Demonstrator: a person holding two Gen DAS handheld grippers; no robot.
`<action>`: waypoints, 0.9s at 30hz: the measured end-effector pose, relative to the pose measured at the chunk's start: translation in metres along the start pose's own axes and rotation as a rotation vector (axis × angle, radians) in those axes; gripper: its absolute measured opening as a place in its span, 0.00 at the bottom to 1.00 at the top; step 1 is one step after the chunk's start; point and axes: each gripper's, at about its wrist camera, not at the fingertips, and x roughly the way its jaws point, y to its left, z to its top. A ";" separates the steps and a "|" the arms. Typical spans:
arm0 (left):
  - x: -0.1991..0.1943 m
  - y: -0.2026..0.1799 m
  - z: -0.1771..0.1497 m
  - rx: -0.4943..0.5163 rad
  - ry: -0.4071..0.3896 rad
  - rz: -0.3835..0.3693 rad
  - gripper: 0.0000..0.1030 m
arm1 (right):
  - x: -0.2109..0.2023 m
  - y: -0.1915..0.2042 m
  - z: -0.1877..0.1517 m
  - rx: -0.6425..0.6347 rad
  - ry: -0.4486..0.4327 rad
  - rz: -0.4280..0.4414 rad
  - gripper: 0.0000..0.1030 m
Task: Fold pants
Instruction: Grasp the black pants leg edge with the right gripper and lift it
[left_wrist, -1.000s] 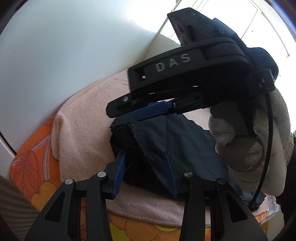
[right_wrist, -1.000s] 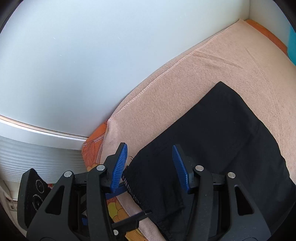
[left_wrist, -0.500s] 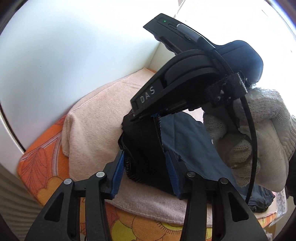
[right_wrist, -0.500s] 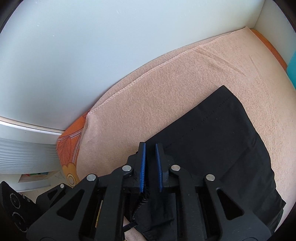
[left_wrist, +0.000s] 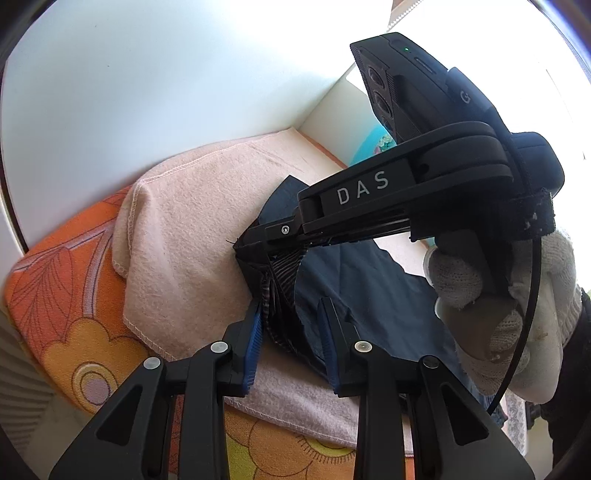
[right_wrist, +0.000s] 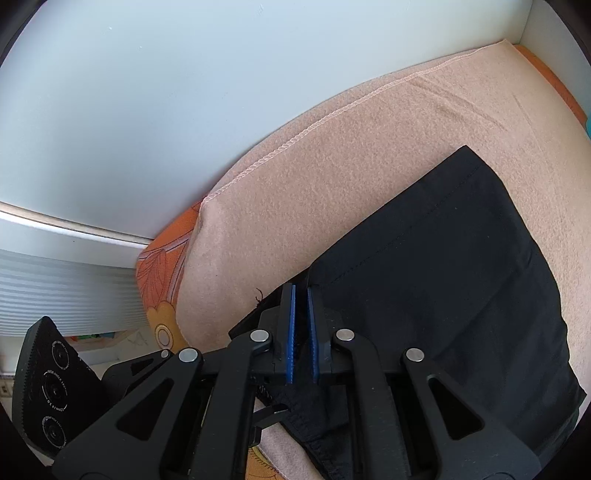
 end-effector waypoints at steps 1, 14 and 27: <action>-0.001 0.002 0.001 -0.007 0.008 -0.005 0.52 | 0.000 -0.001 0.001 0.004 0.003 0.007 0.07; 0.012 -0.024 0.008 0.084 -0.055 0.127 0.10 | -0.022 -0.012 0.007 0.000 -0.013 -0.013 0.53; 0.001 -0.093 -0.021 0.349 -0.097 0.060 0.08 | -0.022 -0.039 0.014 0.026 0.046 -0.106 0.53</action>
